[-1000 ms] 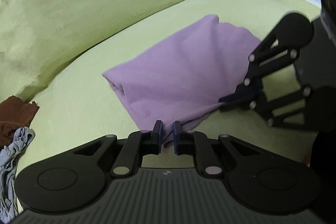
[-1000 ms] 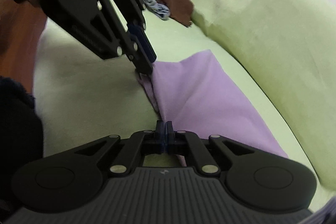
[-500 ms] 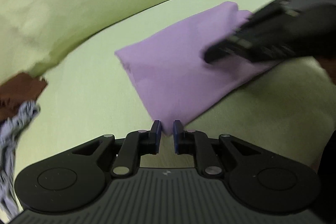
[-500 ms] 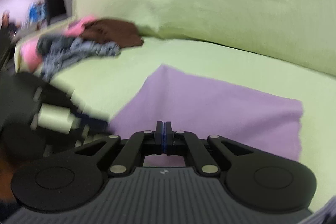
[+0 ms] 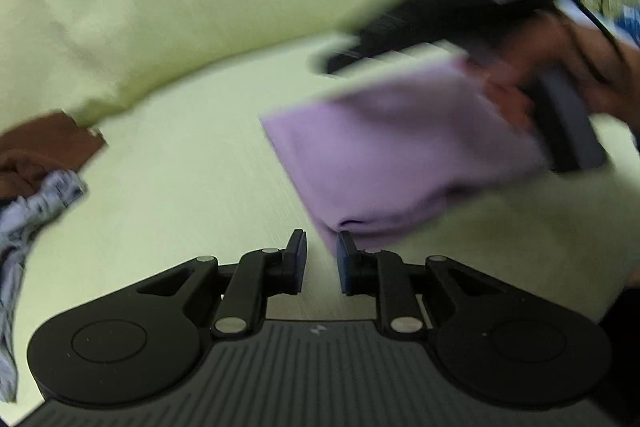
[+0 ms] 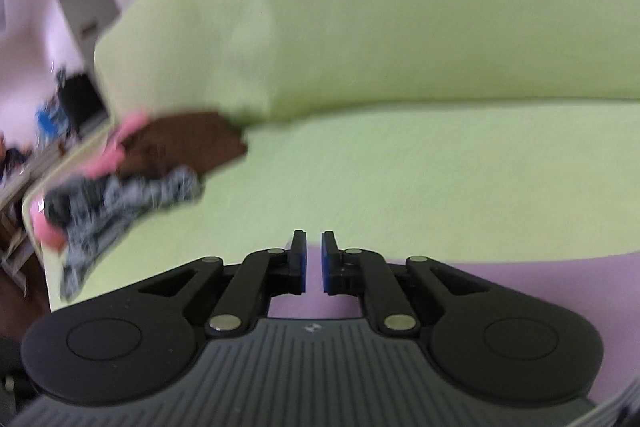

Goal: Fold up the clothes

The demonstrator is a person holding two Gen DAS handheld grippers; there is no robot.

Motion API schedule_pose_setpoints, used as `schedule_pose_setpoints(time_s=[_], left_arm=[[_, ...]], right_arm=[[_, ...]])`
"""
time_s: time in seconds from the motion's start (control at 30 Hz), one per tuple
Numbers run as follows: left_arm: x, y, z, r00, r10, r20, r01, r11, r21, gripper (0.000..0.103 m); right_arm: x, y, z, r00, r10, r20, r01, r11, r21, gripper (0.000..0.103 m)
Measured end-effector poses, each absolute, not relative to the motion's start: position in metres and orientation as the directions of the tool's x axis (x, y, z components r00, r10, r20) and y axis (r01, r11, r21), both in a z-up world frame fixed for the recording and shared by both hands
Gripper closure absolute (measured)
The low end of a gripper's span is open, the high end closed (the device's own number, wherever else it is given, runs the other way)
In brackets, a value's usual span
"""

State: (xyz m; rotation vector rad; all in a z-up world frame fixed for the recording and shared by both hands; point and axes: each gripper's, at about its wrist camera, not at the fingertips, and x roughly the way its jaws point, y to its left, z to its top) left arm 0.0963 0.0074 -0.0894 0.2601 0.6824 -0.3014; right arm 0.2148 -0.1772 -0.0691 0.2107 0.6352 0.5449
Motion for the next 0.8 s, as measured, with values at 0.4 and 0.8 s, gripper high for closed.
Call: schedule_pose_setpoints(time_s=[0.4,0.8], left_arm=[[0.092,-0.044,-0.128,0.745,-0.17,-0.645,0.366,0.913,0.182,0.077],[0.093,-0.058,-0.124,0.704,-0.097,-0.704,0.258,0.958,0.125,0.065]], right_arm=[[0.09,-0.259,-0.112,0.738,0.362,-0.57,-0.266,0.932,0.247,0.093],[0.081,-0.285,-0.122,0.748,0.302,-0.591,-0.15,0.944,0.293,0.095]])
